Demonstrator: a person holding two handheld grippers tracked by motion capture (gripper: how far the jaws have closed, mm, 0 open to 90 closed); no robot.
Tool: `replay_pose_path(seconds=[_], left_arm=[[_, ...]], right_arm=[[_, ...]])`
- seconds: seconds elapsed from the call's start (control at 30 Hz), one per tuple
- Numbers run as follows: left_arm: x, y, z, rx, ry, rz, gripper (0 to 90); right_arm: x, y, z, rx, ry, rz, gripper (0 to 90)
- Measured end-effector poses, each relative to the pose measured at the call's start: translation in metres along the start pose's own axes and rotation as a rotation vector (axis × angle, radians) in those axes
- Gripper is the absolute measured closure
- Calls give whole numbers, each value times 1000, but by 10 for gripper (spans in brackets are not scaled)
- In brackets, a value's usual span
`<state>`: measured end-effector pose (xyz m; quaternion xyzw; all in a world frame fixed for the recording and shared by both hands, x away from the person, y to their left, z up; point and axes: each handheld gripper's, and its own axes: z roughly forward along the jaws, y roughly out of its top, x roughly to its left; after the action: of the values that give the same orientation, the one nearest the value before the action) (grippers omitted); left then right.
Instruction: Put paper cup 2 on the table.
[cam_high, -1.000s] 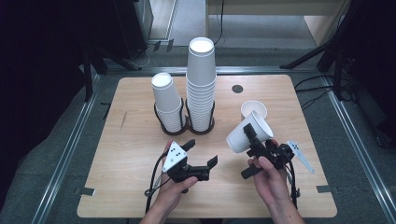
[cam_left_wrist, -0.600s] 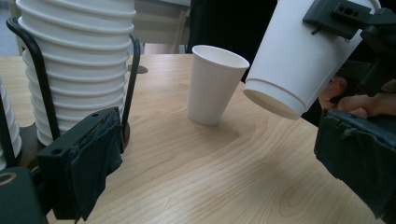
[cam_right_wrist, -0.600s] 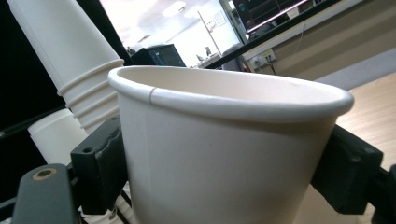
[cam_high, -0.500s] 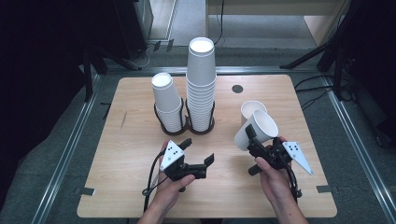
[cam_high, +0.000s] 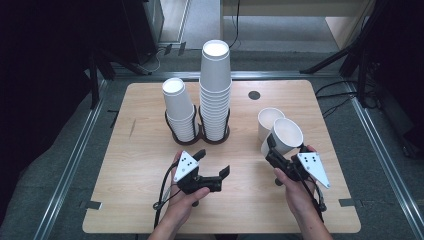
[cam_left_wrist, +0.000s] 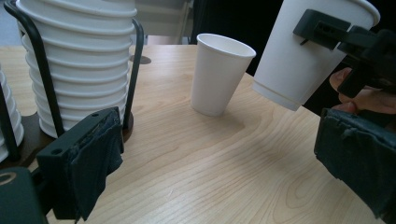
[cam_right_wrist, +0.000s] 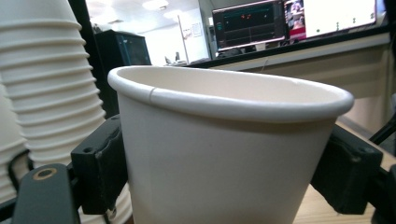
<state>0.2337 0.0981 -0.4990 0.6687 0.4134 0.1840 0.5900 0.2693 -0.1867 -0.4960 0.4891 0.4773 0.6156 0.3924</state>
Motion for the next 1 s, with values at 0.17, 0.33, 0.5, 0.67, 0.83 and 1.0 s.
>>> replay_pose_path(seconds=[0.17,0.33,0.5,0.67,0.83,1.0], left_arm=[[1,0,0,1,6,-4,15],[2,0,0,0,9,-6,15],[4,-1,0,4,15,-6,15],[5,0,-1,0,20,-12,15],[6,0,-1,1,22,-8,15],[8,-1,0,5,28,-7,15]], right_arm=[[-6,-5,2,-5,-24,-70,161],[-12,-9,3,-5,-39,-119,160],[-18,-15,5,-4,-53,-177,160],[-22,-22,6,2,-50,-236,158],[-30,-28,7,8,-64,-310,158],[-39,-29,9,20,-83,-300,157]])
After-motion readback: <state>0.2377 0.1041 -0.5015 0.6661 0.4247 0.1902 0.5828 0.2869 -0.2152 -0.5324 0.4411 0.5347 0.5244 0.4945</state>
